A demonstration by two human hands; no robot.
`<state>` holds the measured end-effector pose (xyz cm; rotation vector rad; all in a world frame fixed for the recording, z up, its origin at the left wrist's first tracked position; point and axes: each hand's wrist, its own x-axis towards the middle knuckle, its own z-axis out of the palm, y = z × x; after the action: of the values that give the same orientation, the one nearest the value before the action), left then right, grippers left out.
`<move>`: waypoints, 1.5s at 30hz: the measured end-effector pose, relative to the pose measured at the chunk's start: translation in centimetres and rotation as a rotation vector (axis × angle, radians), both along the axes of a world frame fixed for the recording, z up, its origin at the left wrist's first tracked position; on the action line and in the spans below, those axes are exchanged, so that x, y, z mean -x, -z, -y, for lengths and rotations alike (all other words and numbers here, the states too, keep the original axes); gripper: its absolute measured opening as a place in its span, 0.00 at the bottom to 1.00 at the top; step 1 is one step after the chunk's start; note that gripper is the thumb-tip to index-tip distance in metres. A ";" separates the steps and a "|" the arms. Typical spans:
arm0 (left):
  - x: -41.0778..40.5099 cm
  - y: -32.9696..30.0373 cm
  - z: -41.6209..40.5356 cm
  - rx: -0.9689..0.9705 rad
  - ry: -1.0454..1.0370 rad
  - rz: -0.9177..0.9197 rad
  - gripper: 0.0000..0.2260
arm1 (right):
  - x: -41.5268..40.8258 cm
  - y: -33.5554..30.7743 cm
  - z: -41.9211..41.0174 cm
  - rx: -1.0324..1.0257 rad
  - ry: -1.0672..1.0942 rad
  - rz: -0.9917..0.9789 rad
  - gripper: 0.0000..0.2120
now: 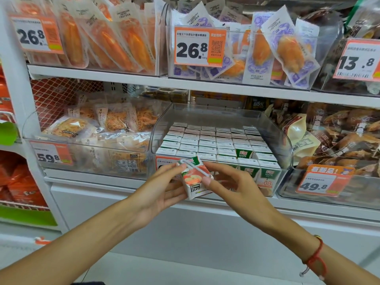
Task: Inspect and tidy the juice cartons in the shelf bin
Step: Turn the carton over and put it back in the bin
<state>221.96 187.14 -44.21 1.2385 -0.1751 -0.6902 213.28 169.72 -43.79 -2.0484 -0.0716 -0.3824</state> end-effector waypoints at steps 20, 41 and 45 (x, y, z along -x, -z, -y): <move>0.1 -0.5 -0.3 -0.139 -0.123 0.388 0.17 | -0.1 -0.9 0.7 -0.194 -0.040 -0.292 0.20; 0.0 -2.0 -0.4 -0.015 0.161 -0.054 0.20 | 0.3 -1.6 1.4 0.720 0.219 0.499 0.23; 0.2 -1.4 -0.4 -0.074 0.189 -0.022 0.24 | 0.5 -1.4 1.1 0.800 0.149 0.484 0.22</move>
<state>221.76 187.55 -42.84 1.2953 -0.2529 -0.8800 212.80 168.59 -42.43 -2.6982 -0.4245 -1.0717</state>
